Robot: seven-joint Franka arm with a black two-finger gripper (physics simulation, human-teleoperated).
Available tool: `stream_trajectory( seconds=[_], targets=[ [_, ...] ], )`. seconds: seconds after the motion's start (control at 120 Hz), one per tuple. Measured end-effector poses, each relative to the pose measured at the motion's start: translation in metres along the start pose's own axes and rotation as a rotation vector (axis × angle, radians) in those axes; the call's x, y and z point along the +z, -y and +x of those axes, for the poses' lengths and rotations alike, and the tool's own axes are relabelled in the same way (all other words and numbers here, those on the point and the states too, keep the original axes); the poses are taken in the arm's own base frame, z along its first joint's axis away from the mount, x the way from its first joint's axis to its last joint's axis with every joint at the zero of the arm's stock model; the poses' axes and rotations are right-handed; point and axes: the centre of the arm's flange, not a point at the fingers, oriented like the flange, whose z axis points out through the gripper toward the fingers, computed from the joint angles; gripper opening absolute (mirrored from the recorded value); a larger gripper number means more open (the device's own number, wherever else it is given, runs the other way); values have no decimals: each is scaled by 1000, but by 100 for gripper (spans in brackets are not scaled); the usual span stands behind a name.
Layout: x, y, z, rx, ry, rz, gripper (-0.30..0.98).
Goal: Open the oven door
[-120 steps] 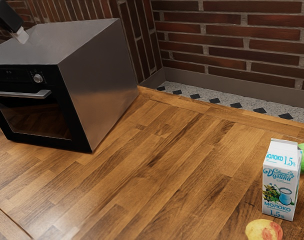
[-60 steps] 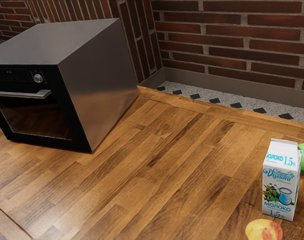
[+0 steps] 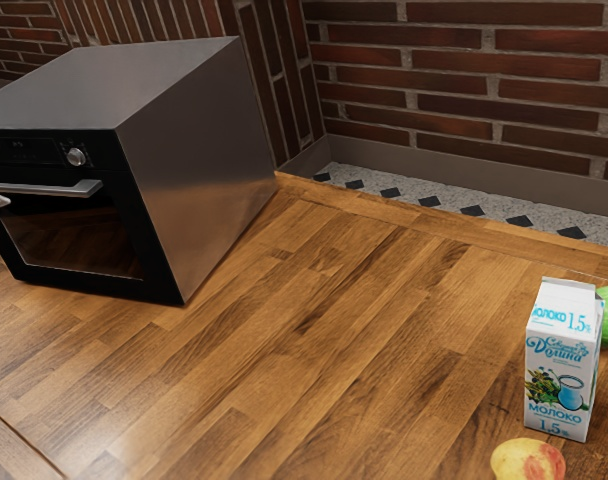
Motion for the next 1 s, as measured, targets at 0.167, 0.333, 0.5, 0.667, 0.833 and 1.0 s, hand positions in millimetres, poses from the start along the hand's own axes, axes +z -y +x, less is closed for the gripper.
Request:
stream_trajectory(
  seconds=[0.167,0.333,0.5,0.667,0.833,1.0],
  targets=[
    [15,-1,8,96,12,-5,69],
    [23,2,11,166,5,-5,69],
    [31,4,10,216,1,-10,69],
    [41,1,14,272,-2,-26,69],
    [44,-2,16,309,-7,-32,69],
    [34,-7,19,337,-11,-33,69]
  ],
)
